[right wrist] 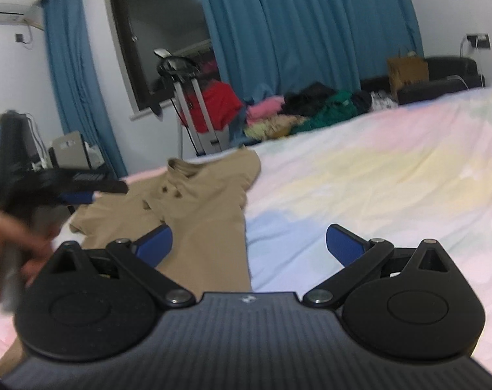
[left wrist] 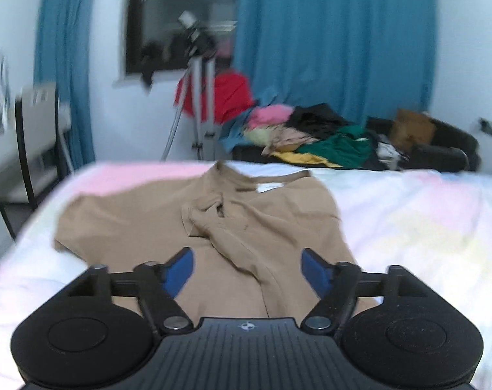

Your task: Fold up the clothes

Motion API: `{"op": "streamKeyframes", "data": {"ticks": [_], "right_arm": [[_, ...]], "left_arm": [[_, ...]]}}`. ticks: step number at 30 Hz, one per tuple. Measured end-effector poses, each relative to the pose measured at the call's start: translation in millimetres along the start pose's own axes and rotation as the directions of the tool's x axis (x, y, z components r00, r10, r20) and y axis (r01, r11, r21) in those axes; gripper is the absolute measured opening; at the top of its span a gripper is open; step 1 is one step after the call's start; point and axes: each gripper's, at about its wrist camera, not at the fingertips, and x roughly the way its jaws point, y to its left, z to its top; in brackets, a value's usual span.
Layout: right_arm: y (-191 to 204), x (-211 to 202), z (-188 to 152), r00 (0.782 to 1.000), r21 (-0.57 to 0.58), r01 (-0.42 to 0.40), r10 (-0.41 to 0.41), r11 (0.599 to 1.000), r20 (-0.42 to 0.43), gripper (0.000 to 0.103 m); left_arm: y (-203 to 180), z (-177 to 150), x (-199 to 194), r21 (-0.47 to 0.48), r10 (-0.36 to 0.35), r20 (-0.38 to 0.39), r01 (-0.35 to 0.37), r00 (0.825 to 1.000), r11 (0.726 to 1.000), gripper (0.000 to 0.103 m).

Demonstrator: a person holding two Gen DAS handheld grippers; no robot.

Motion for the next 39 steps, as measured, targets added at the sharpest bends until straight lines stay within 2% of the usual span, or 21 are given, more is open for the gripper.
{"op": "streamKeyframes", "data": {"ticks": [4, 6, 12, 17, 19, 23, 28, 33, 39], "right_arm": [[5, -19, 7, 0.999, -0.023, -0.001, 0.003, 1.0, 0.053, 0.103], [7, -31, 11, 0.997, -0.024, -0.006, 0.007, 1.0, 0.072, 0.103], [16, -71, 11, 0.997, -0.046, -0.013, 0.017, 0.999, 0.079, 0.103], [26, -87, 10, 0.995, -0.094, -0.016, 0.026, 0.995, 0.1, 0.103], [31, -85, 9, 0.995, -0.116, -0.017, 0.029, 0.993, 0.098, 0.103], [46, -75, 10, 0.996, -0.175, -0.062, 0.072, 0.983, 0.056, 0.103], [88, -35, 24, 0.989, -0.278, -0.147, 0.144, 0.949, -0.034, 0.103], [143, 38, 37, 0.969, -0.282, -0.241, 0.216, 0.928, -0.118, 0.101], [224, 136, 28, 0.929, -0.333, -0.361, 0.304, 0.871, -0.212, 0.101]], "left_arm": [[-21, -18, -65, 0.048, -0.028, 0.016, 0.028, 0.999, 0.998, 0.092], [-25, -27, -89, 0.033, -0.057, 0.03, 0.056, 0.998, 0.998, 0.1], [-20, -56, -155, -0.029, -0.105, 0.082, 0.108, 0.991, 0.994, 0.103], [-12, -76, -174, 0.001, -0.094, 0.094, 0.094, 0.991, 0.996, 0.103], [-5, -81, -173, -0.015, -0.096, 0.079, 0.097, 0.992, 0.995, 0.103], [31, -79, -175, -0.071, -0.088, 0.116, 0.097, 0.989, 0.993, 0.103], [85, -75, -180, -0.143, -0.037, 0.145, 0.058, 0.989, 0.988, 0.103], [133, -88, -167, -0.243, -0.01, 0.12, 0.039, 0.993, 0.969, 0.103], [187, -110, -143, -0.37, 0.01, 0.069, 0.016, 0.998, 0.929, 0.103]]}}
